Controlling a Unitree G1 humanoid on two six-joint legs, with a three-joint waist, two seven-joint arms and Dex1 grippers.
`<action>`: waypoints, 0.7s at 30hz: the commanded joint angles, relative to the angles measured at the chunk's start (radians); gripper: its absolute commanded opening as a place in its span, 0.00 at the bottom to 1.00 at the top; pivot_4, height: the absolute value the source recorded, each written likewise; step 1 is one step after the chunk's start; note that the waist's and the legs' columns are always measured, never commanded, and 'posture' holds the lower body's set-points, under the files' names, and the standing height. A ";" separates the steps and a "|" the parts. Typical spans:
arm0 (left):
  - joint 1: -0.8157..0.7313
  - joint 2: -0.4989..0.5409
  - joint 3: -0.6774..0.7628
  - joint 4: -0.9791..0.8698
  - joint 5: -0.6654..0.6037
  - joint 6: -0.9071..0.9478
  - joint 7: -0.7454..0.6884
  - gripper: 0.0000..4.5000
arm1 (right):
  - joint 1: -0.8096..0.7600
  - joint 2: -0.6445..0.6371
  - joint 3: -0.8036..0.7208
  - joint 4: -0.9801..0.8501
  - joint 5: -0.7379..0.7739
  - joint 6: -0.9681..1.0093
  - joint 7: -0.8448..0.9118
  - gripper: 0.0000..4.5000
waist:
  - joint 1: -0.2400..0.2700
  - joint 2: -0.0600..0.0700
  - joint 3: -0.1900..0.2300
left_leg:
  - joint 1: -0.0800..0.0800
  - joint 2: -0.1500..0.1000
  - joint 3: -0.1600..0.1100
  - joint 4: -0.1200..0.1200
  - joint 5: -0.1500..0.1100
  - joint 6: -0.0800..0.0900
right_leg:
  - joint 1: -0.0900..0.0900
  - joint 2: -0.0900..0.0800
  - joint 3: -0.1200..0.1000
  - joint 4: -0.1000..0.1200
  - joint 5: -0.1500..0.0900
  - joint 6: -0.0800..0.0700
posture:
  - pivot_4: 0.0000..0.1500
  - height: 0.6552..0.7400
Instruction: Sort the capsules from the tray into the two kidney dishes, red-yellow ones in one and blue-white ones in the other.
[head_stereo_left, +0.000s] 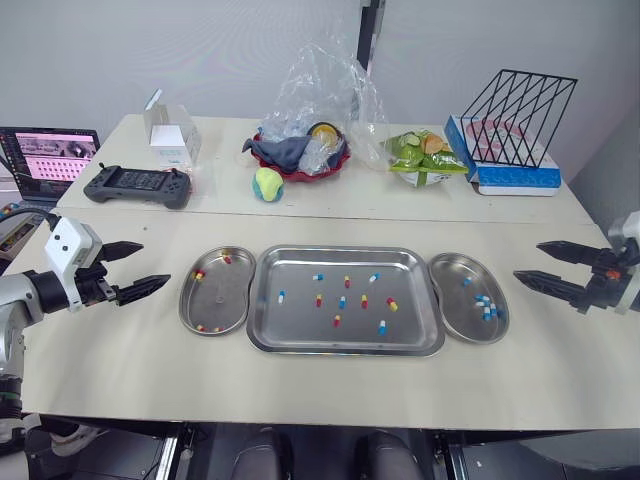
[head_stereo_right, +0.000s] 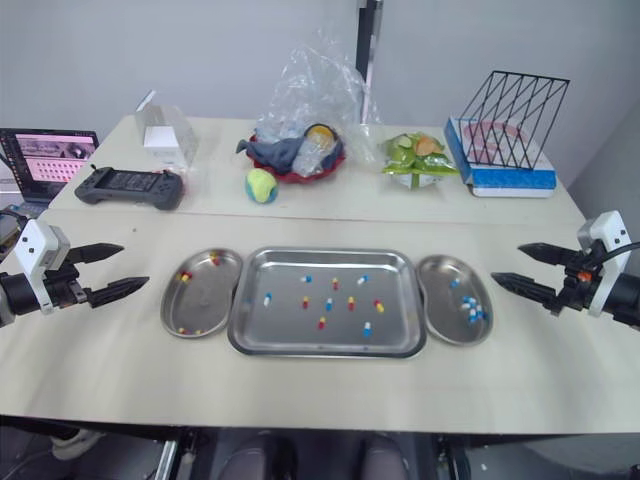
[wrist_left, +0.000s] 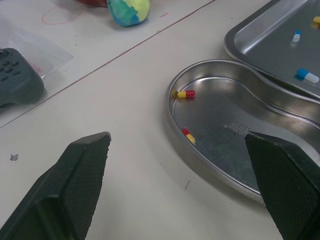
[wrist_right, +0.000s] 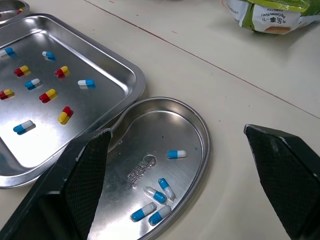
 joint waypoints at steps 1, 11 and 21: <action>-0.018 0.018 0.011 -0.018 -0.032 0.028 -0.019 1.00 | -0.008 -0.019 -0.034 -0.022 0.015 -0.003 0.005 0.99 | 0.000 0.000 0.000 | 0.000 0.000 0.000 0.000 0.000 0.000 | 0.000 0.000 0.000 0.000 0.000 0.000 | 1.00 0.45; -0.017 0.050 0.030 -0.122 -0.142 0.131 -0.144 1.00 | 0.019 -0.028 -0.051 -0.109 0.047 0.045 0.014 0.99 | 0.000 0.000 0.000 | 0.000 0.000 0.000 0.000 0.000 0.000 | 0.000 0.000 0.000 0.000 0.000 0.000 | 1.00 0.45; -0.091 0.056 -0.094 -0.362 -0.238 0.270 -0.254 1.00 | 0.246 0.015 -0.158 -0.579 0.188 0.254 -0.095 0.99 | 0.013 0.000 0.000 | 0.002 0.000 -0.002 0.000 0.000 0.000 | 0.003 0.000 0.000 -0.001 0.000 0.000 | 1.00 0.45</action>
